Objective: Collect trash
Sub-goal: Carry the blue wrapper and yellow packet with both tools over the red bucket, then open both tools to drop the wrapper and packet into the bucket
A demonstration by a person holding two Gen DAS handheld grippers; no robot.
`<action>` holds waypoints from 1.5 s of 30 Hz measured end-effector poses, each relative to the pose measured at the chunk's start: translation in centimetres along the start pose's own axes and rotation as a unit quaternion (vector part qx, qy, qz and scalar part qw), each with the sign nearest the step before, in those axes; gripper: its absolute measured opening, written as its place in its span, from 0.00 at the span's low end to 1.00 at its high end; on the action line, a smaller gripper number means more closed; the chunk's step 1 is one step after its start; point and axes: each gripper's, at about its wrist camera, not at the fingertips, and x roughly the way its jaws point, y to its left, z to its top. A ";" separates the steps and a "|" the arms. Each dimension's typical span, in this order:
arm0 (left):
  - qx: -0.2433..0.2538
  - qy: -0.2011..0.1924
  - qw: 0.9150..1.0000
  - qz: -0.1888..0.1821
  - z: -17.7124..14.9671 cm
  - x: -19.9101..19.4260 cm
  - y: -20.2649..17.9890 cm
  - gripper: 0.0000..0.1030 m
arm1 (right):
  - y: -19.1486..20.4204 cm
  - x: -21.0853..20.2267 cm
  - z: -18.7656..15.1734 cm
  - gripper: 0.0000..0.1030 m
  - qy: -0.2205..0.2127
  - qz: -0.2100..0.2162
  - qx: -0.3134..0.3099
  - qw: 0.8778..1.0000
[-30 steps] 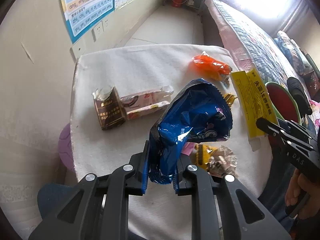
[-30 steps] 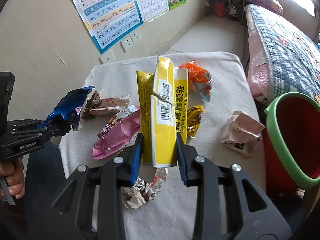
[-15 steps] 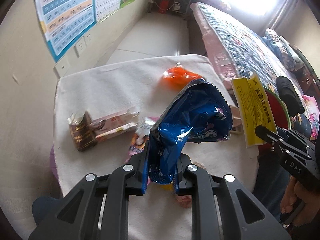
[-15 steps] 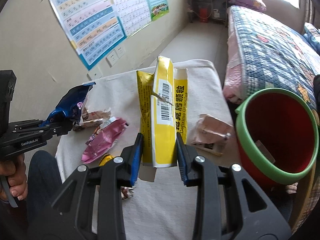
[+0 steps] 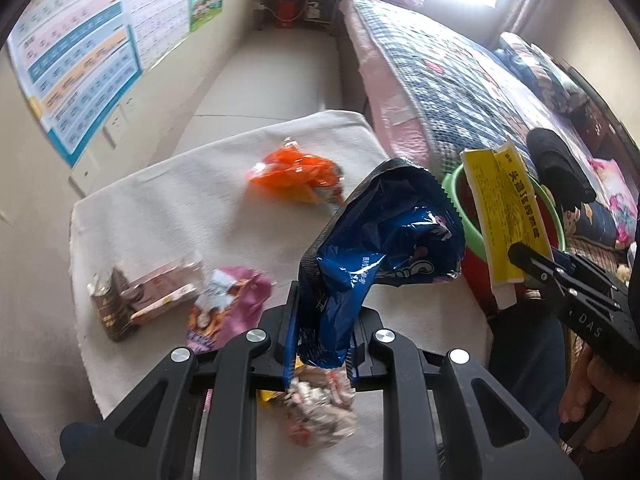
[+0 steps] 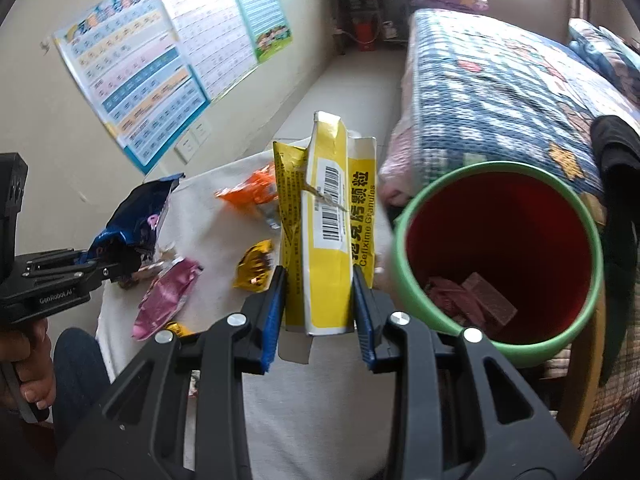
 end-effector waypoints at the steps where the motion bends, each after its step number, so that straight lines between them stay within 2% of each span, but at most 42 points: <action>1: 0.004 0.001 1.000 -0.001 0.2 0.1 -0.5 0.16 | -0.4 -0.1 0.0 0.31 -0.002 -0.003 0.003 1.000; 15: 0.058 0.013 0.998 -0.036 2.4 2.2 -8.1 0.16 | -9.3 -2.4 -0.2 0.31 -0.021 -0.050 0.068 0.996; 24: 0.087 0.020 0.994 -0.056 4.2 3.8 -12.9 0.16 | -13.2 -2.9 -0.6 0.31 -0.021 -0.067 0.097 0.993; 35: 0.115 0.028 0.990 -0.081 6.5 5.9 -18.3 0.16 | -16.6 -3.1 -0.4 0.31 -0.022 -0.078 0.120 0.989; 45: 0.127 0.032 0.987 -0.092 8.3 7.1 -21.1 0.17 | -17.7 -2.6 -0.1 0.31 -0.024 -0.074 0.129 0.989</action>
